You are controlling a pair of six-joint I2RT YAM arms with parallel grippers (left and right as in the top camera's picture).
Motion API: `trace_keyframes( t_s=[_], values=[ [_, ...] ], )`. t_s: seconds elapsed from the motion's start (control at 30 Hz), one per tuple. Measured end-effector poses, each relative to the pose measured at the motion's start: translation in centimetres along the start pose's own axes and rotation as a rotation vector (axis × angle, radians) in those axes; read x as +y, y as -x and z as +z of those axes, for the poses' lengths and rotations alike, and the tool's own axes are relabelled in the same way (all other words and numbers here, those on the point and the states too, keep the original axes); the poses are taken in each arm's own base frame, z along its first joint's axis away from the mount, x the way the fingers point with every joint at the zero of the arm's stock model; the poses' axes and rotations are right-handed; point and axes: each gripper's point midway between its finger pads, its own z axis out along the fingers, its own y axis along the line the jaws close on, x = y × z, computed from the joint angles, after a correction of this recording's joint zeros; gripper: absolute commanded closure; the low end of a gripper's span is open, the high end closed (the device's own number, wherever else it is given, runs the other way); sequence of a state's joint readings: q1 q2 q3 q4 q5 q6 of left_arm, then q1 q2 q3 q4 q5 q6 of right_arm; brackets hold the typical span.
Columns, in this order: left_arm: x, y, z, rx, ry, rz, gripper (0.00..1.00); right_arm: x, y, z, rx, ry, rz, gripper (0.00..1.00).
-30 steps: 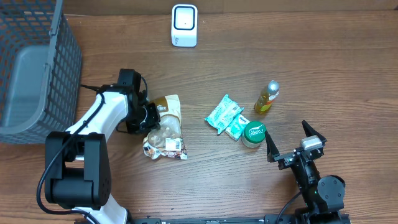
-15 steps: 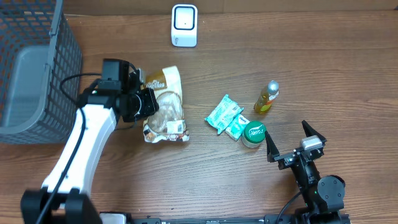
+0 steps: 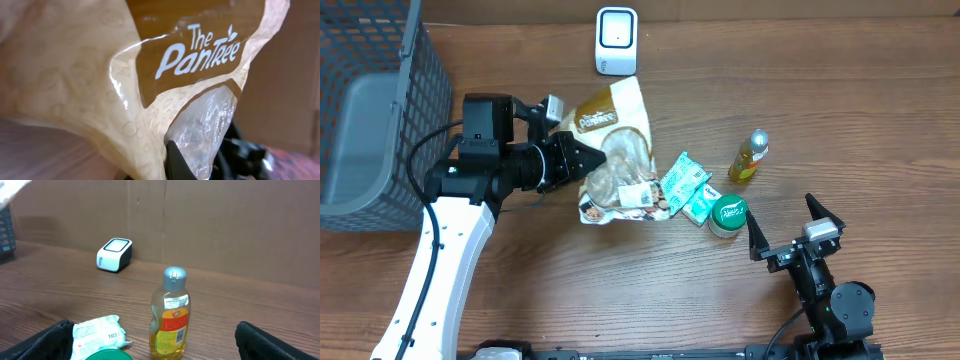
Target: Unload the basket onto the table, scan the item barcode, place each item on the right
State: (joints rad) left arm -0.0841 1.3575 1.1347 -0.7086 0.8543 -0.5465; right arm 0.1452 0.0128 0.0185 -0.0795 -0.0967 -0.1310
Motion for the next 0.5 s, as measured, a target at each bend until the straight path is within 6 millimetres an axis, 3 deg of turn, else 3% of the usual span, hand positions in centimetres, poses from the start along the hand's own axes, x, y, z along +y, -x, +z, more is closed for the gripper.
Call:
trace_keyframes(
  t_s=[0.17, 0.5],
  values=[
    [-1.8, -1.1, -0.1, 0.067, -0.107, -0.014, 0.96, 0.0, 0.0, 0.0, 0.0, 0.0, 0.0, 0.0],
    [-3.0, -2.2, -0.4, 0.124, -0.178, -0.041, 0.96, 0.0, 0.0, 0.0, 0.0, 0.0, 0.0, 0.0]
  ],
)
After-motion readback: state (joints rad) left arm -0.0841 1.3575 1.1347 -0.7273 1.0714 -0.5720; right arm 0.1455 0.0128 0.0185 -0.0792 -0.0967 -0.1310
